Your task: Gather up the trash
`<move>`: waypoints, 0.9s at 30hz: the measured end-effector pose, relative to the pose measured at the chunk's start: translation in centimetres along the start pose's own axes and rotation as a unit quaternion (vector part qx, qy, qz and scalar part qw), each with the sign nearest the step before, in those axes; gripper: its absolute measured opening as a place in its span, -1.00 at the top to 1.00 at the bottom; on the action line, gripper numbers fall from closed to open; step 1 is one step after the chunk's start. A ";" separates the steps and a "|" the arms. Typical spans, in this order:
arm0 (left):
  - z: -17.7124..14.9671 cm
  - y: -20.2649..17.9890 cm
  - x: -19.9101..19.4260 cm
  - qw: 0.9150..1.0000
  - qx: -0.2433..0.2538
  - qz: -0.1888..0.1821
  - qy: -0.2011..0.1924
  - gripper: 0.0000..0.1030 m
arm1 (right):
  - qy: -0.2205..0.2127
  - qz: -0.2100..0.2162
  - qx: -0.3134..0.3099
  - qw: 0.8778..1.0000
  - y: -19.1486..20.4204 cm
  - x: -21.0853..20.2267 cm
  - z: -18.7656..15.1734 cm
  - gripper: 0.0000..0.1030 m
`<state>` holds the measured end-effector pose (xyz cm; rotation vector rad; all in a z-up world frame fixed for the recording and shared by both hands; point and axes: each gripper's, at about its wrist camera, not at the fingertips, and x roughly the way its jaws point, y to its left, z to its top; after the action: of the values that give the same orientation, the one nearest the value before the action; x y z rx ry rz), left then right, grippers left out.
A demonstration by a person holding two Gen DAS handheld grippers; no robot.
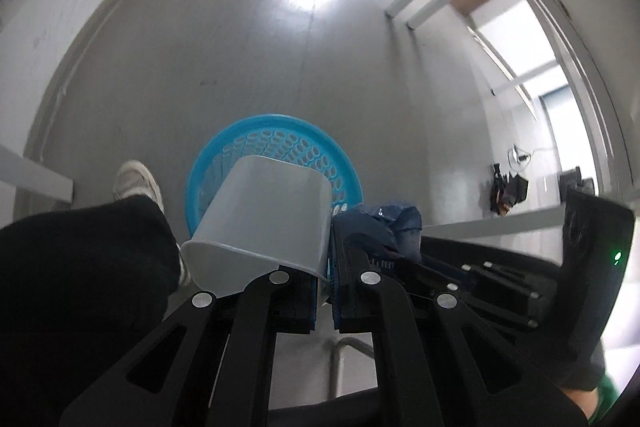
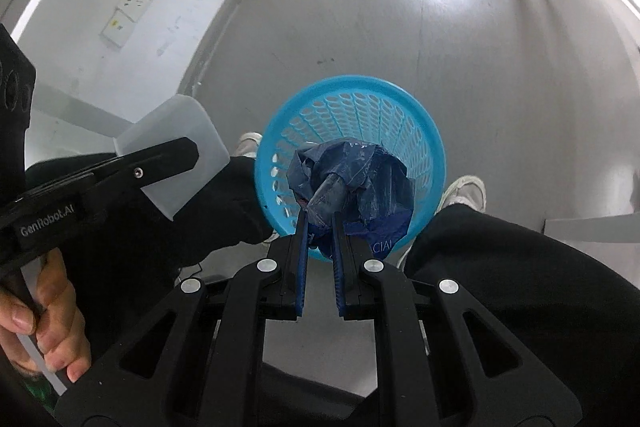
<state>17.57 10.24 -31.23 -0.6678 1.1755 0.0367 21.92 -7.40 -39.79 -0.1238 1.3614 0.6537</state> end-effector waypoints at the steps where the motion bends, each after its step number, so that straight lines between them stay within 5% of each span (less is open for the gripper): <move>1: 0.4 0.2 0.5 1.000 -0.008 0.000 0.004 0.92 | 0.007 0.001 0.006 1.000 -0.4 0.5 0.4 0.81; 15: 2.8 2.1 7.2 0.994 -0.073 0.024 0.078 0.92 | 0.071 -0.001 0.055 0.996 -4.2 7.3 3.9 0.80; 27: 3.5 1.9 8.2 0.994 -0.070 0.021 0.079 0.92 | 0.088 -0.005 0.072 0.994 -5.0 9.2 4.3 0.79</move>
<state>23.12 11.03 -38.40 -0.7805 1.3486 0.1055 28.66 -6.26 -48.74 -0.0725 1.5721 0.5444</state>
